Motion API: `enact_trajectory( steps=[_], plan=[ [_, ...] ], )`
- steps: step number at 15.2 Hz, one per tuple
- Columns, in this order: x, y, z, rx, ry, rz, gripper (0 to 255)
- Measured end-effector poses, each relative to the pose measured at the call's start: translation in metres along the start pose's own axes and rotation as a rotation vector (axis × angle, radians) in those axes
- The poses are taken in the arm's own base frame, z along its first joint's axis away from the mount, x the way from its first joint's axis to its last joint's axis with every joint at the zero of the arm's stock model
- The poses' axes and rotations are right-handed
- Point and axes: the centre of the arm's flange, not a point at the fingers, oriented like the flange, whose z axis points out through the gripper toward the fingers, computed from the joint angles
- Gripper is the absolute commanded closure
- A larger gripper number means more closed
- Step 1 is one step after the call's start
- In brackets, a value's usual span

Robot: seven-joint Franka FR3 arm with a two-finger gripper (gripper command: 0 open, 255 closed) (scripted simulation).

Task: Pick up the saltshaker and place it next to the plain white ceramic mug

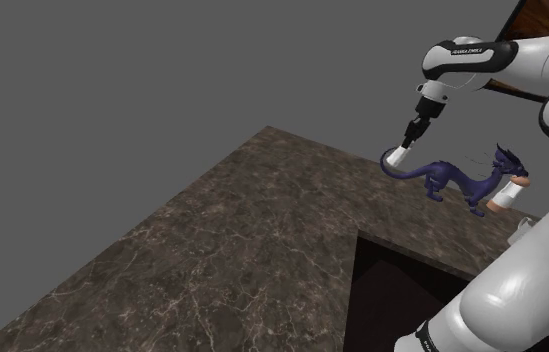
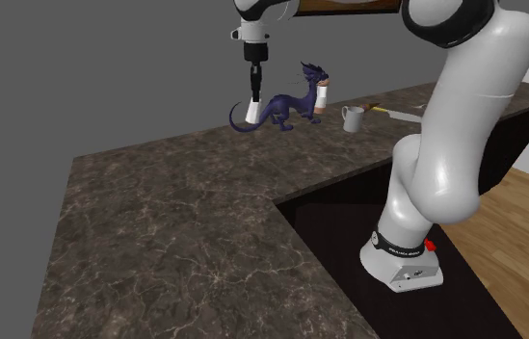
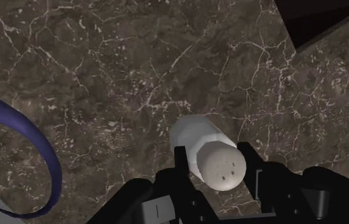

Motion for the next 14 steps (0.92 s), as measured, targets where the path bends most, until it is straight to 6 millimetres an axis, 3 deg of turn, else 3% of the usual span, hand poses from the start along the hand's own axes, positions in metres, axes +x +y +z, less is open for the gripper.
enact_trajectory(
  steps=[14],
  plan=[
    [-0.168, 0.073, -0.013, 0.000, 0.000, 0.000, 255]
  ],
)
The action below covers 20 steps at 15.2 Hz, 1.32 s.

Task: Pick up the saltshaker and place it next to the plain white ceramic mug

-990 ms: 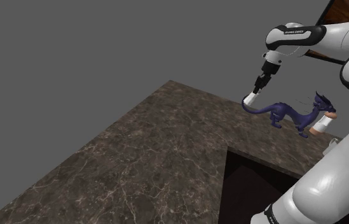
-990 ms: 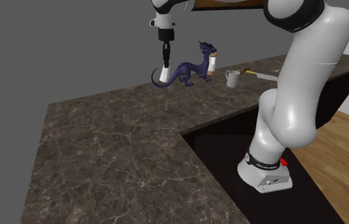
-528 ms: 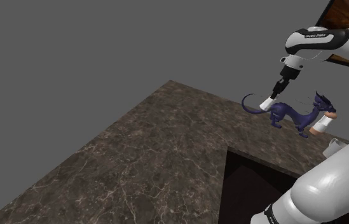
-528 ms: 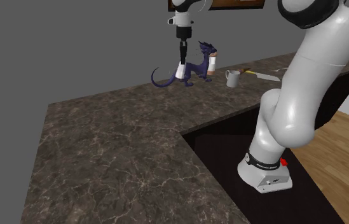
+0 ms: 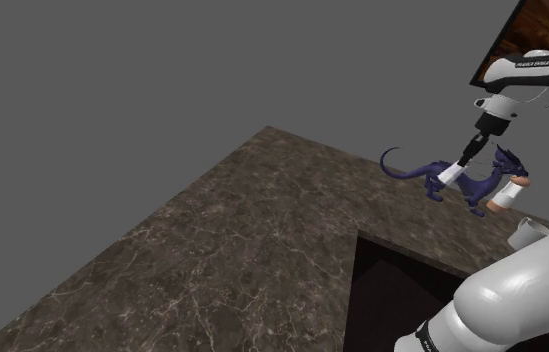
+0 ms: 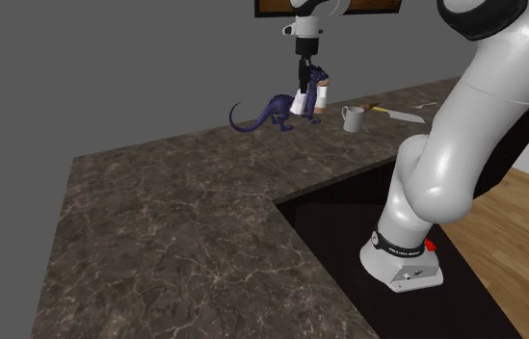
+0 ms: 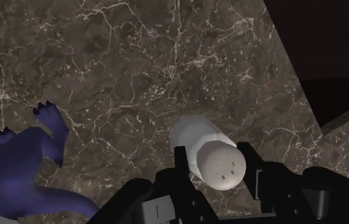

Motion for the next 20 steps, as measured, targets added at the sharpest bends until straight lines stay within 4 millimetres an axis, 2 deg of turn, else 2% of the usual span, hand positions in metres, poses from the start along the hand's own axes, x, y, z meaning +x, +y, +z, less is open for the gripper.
enact_trajectory(
  steps=[5, 13, 15, 20],
  plan=[
    [-0.059, 0.023, 0.000, 0.001, 0.000, -0.001, 255],
    [-0.163, 0.073, -0.004, 0.001, 0.000, 0.004, 255],
    [-0.173, 0.079, 0.000, 0.001, 0.000, 0.001, 255],
    [-0.177, 0.083, 0.024, 0.000, 0.000, -0.001, 255]
  ],
)
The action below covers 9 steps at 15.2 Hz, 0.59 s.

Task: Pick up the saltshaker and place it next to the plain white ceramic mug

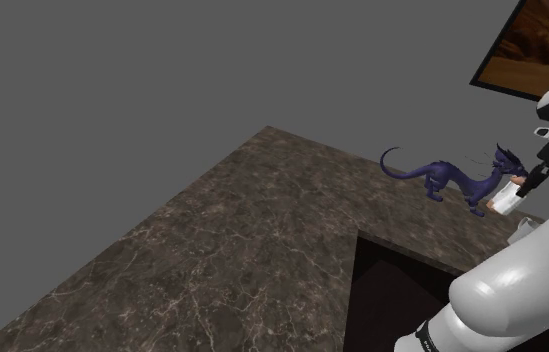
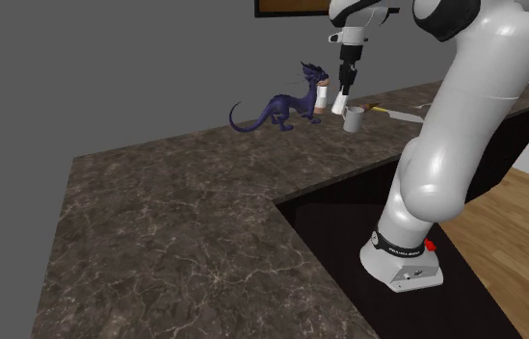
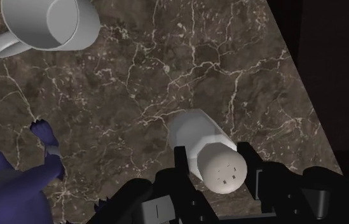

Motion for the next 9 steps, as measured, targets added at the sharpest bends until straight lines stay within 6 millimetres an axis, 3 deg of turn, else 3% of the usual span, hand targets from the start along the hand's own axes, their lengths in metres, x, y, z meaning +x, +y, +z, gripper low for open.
enact_trajectory(
  steps=[9],
  plan=[
    [0.001, 0.003, 0.048, 0.000, 0.000, 0.000, 255]
  ],
)
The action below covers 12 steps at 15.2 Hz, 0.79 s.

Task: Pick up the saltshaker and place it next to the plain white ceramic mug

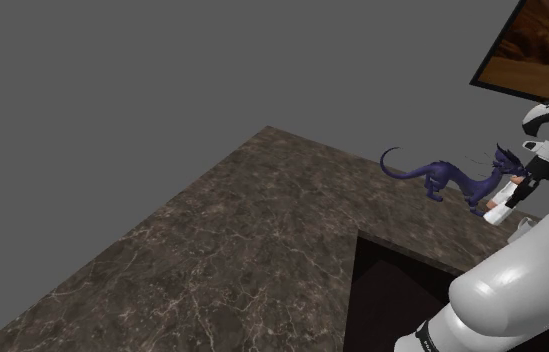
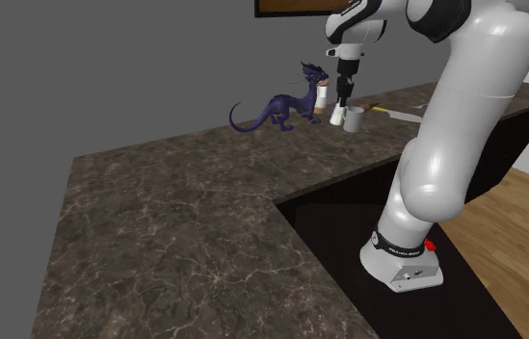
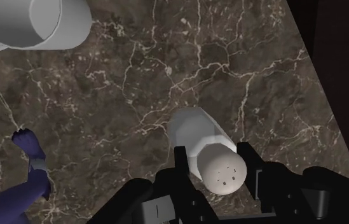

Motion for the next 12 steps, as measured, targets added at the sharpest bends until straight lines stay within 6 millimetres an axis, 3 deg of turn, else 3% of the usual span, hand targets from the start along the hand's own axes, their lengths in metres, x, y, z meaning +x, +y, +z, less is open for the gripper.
enact_trajectory(
  steps=[12],
  plan=[
    [-0.001, 0.006, 0.063, 0.000, 0.000, 0.000, 255]
  ],
)
